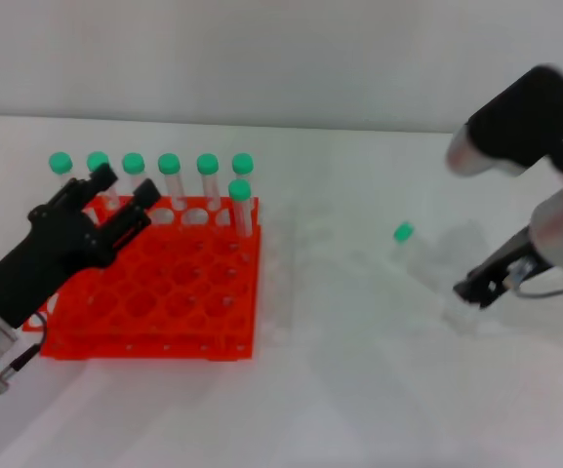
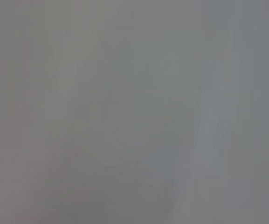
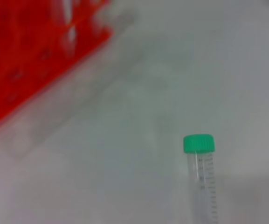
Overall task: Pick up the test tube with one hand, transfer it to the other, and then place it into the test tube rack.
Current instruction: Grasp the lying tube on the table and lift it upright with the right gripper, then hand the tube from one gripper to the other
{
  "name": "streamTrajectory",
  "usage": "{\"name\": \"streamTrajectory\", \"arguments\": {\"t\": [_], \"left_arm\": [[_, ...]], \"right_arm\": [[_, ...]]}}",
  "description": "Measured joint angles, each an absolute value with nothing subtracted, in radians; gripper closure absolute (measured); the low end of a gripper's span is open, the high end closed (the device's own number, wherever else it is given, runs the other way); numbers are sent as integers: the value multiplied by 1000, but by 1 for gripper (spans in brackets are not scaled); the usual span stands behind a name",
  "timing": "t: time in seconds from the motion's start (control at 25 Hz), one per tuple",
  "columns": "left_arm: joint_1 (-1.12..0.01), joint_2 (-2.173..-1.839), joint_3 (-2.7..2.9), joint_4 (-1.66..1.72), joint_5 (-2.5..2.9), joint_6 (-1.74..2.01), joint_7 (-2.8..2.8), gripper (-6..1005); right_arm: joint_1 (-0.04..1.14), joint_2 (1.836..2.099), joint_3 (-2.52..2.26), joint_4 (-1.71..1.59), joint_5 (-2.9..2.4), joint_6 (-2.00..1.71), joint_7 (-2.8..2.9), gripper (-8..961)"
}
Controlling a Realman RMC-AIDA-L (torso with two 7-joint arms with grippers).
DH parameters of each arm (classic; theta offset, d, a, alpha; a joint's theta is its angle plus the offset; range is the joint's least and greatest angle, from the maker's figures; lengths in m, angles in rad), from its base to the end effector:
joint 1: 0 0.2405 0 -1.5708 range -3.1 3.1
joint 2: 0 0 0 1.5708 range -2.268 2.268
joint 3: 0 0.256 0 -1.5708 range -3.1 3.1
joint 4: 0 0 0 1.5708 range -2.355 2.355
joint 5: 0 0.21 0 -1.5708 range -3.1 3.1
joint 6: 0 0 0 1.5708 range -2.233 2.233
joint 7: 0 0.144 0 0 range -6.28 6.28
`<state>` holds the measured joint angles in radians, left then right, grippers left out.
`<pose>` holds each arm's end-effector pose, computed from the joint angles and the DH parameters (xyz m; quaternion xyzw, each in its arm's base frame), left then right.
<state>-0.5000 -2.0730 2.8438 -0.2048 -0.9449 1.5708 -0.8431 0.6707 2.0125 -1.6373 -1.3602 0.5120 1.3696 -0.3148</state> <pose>-0.3075 0.3085 0.0066 -0.7765 -0.2486 -0.4379 0.3788 0.1481 0.3763 -0.0165 -0.9036 0.2967 -0.1767 0.2536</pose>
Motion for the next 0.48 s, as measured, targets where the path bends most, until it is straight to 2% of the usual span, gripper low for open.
{"name": "streamTrajectory", "arguments": {"t": [0.24,0.48], "left_arm": [[-563,-2047,2844,-215,-815,1648,-1020,276],[-637,-2024,2844,-222,-708,1745,-1193,276]], "right_arm": [[525,2015,-1563,-1537,527,1231,-378,763],[394,2014,-1637,-1575,773,918,-618,760]]}}
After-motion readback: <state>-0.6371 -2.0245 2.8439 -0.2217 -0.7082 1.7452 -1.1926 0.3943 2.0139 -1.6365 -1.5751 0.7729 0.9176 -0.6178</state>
